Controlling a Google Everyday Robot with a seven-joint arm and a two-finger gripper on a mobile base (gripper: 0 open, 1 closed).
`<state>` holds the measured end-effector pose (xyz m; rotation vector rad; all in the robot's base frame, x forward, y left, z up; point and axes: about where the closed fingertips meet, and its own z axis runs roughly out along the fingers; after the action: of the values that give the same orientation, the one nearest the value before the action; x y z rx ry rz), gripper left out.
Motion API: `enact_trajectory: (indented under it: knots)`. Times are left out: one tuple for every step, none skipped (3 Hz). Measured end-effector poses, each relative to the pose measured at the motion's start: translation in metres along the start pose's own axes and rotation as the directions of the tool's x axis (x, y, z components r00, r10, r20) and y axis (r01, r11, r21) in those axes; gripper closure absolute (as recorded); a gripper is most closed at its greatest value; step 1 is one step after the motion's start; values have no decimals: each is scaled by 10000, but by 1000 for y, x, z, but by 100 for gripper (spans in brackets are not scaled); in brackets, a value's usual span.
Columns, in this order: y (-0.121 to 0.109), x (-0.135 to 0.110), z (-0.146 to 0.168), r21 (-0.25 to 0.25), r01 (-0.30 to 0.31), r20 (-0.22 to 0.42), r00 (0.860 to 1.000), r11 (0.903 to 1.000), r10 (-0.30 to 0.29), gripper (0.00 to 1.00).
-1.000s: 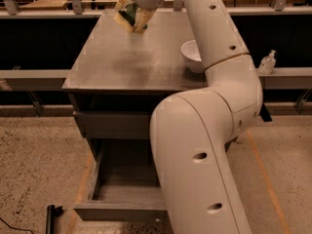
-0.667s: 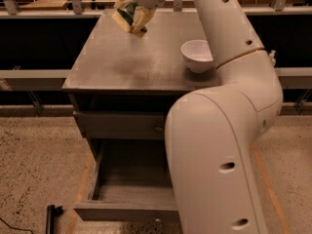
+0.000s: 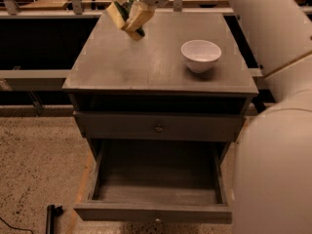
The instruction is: Place sponge into middle drawer
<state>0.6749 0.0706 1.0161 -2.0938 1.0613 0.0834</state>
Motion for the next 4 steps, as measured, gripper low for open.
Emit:
enact_trajectory:
  knots:
    - [37, -37, 9, -494, -777, 710, 9942, 9958, 811, 100]
    - [56, -39, 29, -1033, -849, 728, 9930, 9910, 927, 100]
    - [57, -40, 32, -1004, -926, 767, 9920, 9906, 1005, 100]
    - [71, -46, 31, -720, -1530, 725, 9848, 9856, 1582, 100]
